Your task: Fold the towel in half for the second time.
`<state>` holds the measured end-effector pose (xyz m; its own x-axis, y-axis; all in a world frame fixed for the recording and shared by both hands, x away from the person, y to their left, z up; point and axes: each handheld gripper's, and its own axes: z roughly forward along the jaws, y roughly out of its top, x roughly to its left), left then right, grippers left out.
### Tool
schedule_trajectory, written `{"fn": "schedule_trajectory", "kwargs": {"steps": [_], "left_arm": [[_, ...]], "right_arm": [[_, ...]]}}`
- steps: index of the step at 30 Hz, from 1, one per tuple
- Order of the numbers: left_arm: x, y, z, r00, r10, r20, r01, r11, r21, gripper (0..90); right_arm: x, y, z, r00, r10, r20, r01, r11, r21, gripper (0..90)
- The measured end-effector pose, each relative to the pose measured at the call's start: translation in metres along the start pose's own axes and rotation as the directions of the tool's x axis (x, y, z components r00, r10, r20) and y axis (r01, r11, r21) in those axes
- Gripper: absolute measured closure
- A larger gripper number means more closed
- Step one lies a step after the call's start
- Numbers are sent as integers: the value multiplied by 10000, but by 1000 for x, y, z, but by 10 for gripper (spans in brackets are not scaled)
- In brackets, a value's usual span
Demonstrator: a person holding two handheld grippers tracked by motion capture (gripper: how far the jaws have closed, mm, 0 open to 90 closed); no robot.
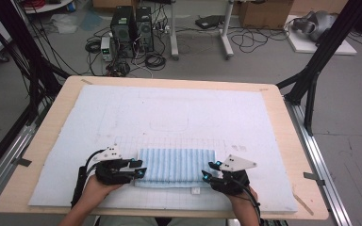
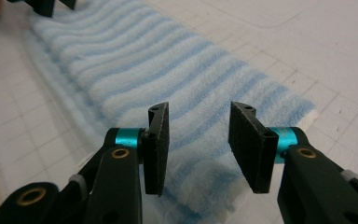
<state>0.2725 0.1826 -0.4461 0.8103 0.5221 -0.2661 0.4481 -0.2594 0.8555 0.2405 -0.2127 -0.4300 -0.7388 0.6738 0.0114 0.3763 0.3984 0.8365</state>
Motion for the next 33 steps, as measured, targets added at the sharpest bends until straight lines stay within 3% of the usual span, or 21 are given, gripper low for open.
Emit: {"fn": "schedule_trajectory", "kwargs": {"steps": [4,6,8,10,13,14,15,20,26,29,31,33], "left_arm": [[1,-3,0,9999,108,69,-109,9998,181,496],[0,-5,3,9999,106,22,-107,9994,332,479],[0,-4,3,9999,141,-63,-138,9991,410,495],[1,-5,3,9999,60,-83,-56,9990,451,576],[0,-5,4,9998,123,-128,-115,9984,555,777],[-1,-5,4,9999,123,-96,-118,9986,521,860],[-1,-4,3,9998,160,-69,-156,9985,519,883],[-2,-3,-4,9996,-20,265,18,9999,105,896],[-5,-3,-13,9978,-155,639,163,9998,-120,897],[-7,-5,-15,9972,-210,720,229,9994,-264,896],[-6,-5,-16,9958,-298,871,339,9983,-467,896],[-6,-5,-18,9964,-238,816,293,9974,-666,895]], "right_arm": [[0,-4,-8,9986,-75,-523,74,10000,-21,540],[1,-6,-6,9964,-136,-834,152,9997,198,534],[2,-7,-2,9960,-280,-849,318,9985,435,560],[2,-8,3,9957,-352,-853,416,9963,749,648],[1,-7,7,9944,-588,-875,666,9938,894,828],[1,-6,7,9940,-637,-886,714,9937,861,840],[1,-6,7,9934,-689,-913,760,9942,761,848],[1,-4,-3,9931,-581,-1023,601,9981,161,846],[8,-2,-15,9853,-1052,-1346,1060,9944,-8,845],[11,-4,-16,9824,-1227,-1409,1269,9917,214,843],[11,-9,-12,9820,-1426,-1235,1519,9860,695,832],[11,-13,-9,9824,-1353,-1287,1478,9846,932,796]]}}
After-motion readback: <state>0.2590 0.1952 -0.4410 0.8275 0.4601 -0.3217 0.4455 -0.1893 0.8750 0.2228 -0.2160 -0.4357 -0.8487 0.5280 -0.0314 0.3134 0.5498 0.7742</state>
